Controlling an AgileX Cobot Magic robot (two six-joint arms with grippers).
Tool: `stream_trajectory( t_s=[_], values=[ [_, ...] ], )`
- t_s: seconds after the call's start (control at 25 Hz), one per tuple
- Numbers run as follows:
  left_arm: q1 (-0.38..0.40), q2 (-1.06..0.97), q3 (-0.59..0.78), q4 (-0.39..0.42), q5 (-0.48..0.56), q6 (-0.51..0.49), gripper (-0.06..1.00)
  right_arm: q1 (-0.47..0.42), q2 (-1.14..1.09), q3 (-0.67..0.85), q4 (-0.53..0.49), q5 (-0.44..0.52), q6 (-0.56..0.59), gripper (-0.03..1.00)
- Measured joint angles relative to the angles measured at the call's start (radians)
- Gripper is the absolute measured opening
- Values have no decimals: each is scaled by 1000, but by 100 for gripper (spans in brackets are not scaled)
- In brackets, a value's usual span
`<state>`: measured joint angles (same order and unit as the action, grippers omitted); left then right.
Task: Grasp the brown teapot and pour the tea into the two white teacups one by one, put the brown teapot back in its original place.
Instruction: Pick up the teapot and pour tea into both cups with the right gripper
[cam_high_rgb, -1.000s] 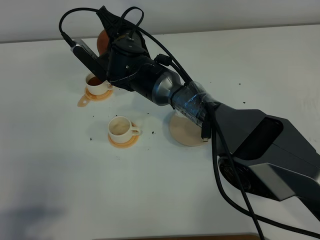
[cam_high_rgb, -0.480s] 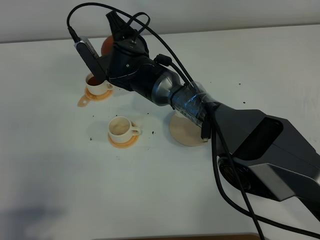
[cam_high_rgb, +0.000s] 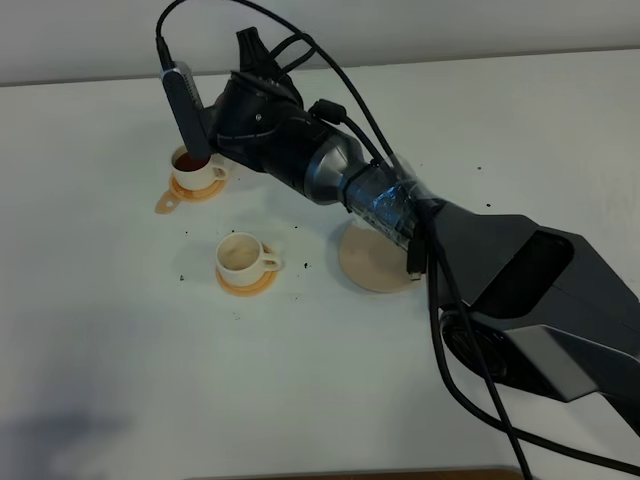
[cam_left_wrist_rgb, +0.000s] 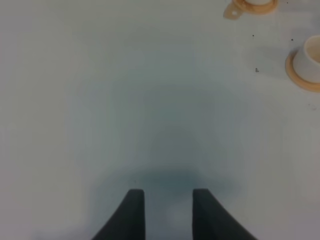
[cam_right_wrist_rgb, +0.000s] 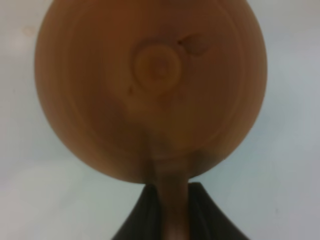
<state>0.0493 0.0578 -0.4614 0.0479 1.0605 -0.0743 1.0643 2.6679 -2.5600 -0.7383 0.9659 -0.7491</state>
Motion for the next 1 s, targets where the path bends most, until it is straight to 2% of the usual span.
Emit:
stream_trajectory(
  t_s=[0.28, 0.48, 0.64, 1.0],
  values=[
    [0, 0, 0, 0, 0, 0, 28, 0, -77, -1, 82, 139, 36, 13],
    [0, 0, 0, 0, 0, 0, 28, -3, -96, -3, 183, 246, 37, 13],
    [0, 0, 0, 0, 0, 0, 28, -15, -95, -3, 329, 262, 38, 13],
    [0, 0, 0, 0, 0, 0, 28, -76, -94, -3, 577, 265, 42, 13]
  ],
)
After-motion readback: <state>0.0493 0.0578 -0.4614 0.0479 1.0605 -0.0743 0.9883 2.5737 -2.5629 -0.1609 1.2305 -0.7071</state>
